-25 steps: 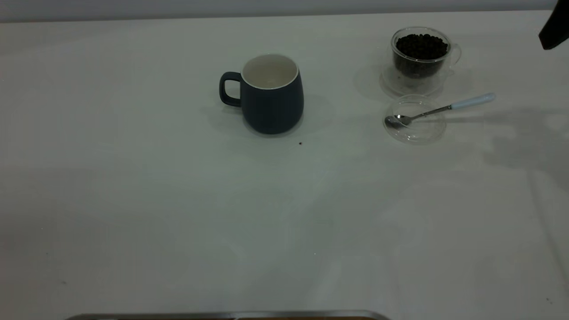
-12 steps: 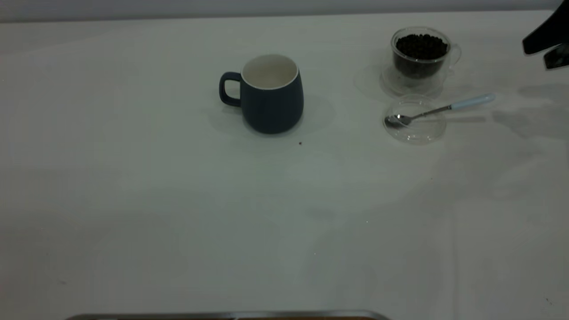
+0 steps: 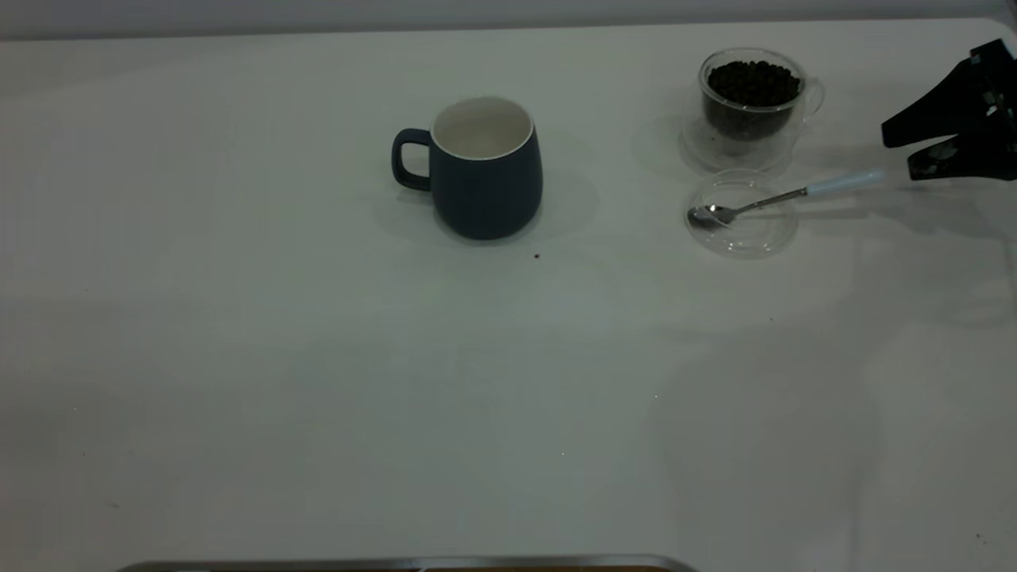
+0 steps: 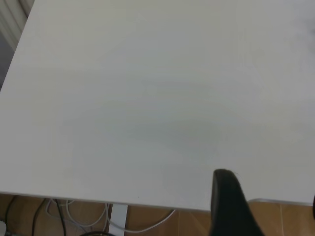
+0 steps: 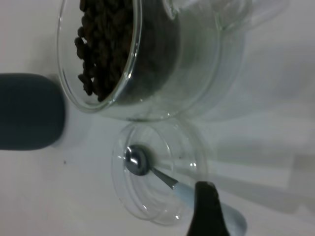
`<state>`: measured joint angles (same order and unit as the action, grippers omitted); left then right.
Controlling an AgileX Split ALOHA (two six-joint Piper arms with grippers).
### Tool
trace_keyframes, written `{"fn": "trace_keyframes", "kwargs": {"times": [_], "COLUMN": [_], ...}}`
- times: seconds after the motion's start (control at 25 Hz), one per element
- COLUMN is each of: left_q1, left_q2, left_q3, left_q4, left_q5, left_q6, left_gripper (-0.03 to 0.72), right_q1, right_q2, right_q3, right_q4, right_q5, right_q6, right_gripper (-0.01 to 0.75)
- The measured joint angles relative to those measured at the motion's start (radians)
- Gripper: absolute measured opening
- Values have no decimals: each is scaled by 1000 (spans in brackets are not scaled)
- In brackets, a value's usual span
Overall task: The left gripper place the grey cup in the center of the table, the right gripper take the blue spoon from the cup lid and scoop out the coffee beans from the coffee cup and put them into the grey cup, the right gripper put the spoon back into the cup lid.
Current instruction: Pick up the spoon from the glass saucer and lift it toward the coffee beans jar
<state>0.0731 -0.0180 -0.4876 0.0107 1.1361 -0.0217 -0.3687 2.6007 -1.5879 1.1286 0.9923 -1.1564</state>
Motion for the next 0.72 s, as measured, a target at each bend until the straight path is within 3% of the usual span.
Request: {"fn": "trace_keyframes", "kwargs": {"times": [0.72], "left_q1": [0], "left_q2": [0], "left_q3": [0], "left_q4": [0], "left_q5": [0], "left_q6": [3], "left_gripper": [474], "right_q1": [26], "right_q2": [87], "right_q3": [-10], "right_q4": [111], "right_q5": [78], "right_q6": [-58], "right_gripper": [590]}}
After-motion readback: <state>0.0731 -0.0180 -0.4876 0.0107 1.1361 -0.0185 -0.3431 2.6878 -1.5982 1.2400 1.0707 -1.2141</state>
